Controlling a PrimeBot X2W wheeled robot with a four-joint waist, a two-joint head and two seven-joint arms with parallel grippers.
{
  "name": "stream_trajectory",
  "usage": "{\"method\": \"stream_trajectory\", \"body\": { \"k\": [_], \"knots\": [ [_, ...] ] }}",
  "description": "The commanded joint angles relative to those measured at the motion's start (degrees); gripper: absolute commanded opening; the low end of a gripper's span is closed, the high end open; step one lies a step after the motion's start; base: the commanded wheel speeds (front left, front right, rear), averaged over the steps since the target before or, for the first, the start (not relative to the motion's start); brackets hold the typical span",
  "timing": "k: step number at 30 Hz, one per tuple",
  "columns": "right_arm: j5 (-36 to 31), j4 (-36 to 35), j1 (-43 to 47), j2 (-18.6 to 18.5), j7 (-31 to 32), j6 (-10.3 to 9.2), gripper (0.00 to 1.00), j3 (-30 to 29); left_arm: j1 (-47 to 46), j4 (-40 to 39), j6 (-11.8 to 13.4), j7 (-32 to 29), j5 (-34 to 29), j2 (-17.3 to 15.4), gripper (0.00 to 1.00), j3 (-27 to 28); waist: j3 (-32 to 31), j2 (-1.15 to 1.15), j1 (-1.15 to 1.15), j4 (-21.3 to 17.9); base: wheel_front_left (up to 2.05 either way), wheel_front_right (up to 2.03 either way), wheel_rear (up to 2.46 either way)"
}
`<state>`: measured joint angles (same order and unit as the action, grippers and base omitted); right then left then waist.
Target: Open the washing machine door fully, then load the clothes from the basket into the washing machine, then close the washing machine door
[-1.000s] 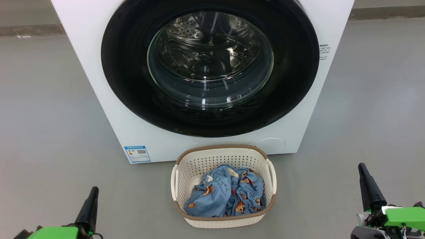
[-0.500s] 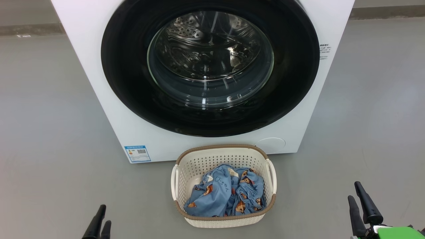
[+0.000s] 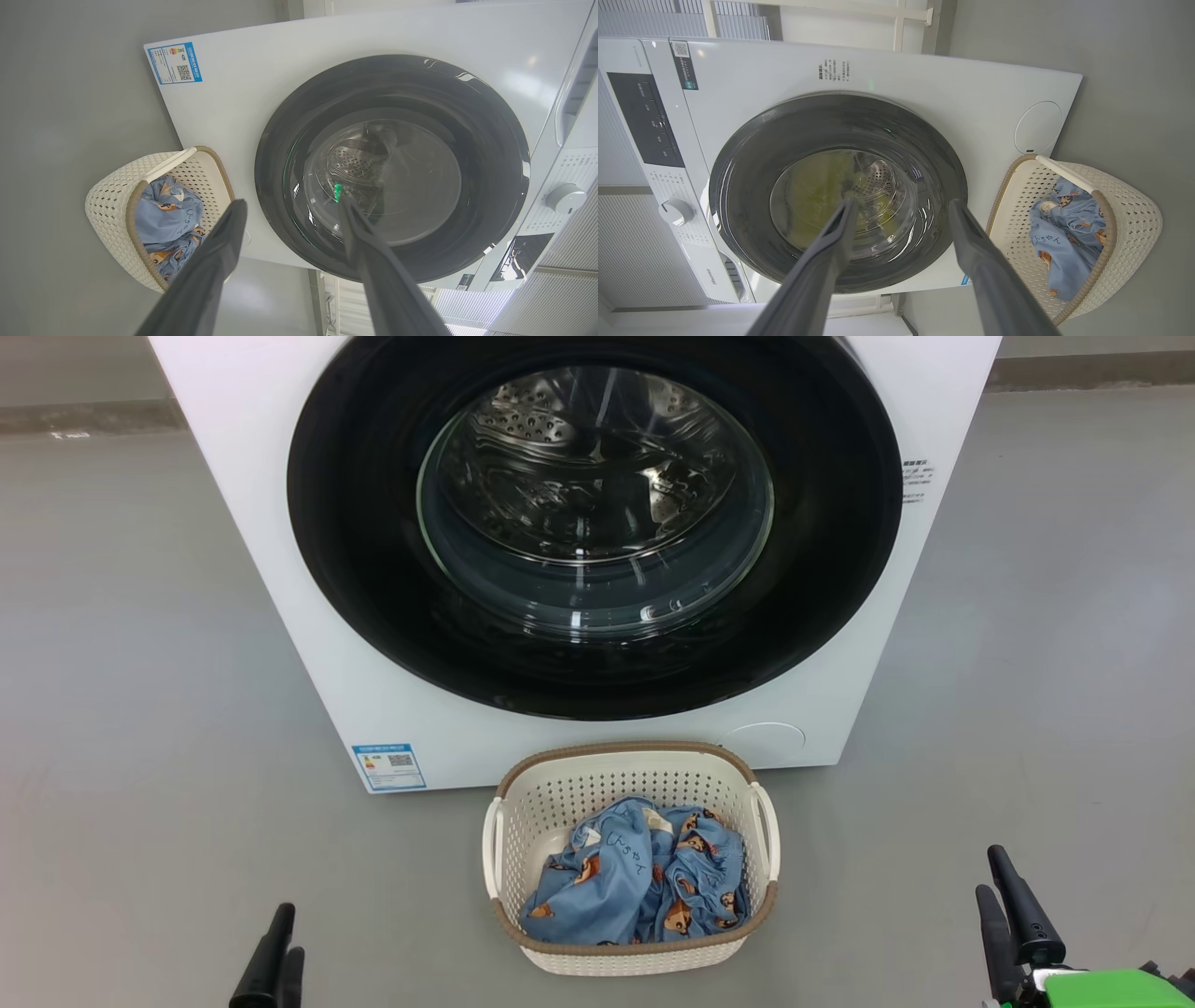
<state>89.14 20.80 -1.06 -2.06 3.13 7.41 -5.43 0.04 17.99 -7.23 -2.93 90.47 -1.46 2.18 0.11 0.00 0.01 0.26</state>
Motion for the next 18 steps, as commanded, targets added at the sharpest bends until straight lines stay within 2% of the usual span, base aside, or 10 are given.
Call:
{"method": "stream_trajectory", "body": {
  "k": [1,18],
  "knots": [
    [-1.73,-1.32,-1.83,-1.02,-0.65,0.02,1.00,0.35,-1.44,-2.12,-0.06,0.80,-1.57,-1.50,1.00,0.14,0.01,0.00,-0.01,0.05,0.00,0.00,0.00],
    [-12.94,-1.78,-2.65,-2.33,-3.33,0.03,1.00,2.28,-1.53,-3.63,-0.09,3.43,-13.71,-2.47,1.00,-0.86,0.11,0.00,-0.01,0.48,0.00,0.00,0.00]
  ]
}}
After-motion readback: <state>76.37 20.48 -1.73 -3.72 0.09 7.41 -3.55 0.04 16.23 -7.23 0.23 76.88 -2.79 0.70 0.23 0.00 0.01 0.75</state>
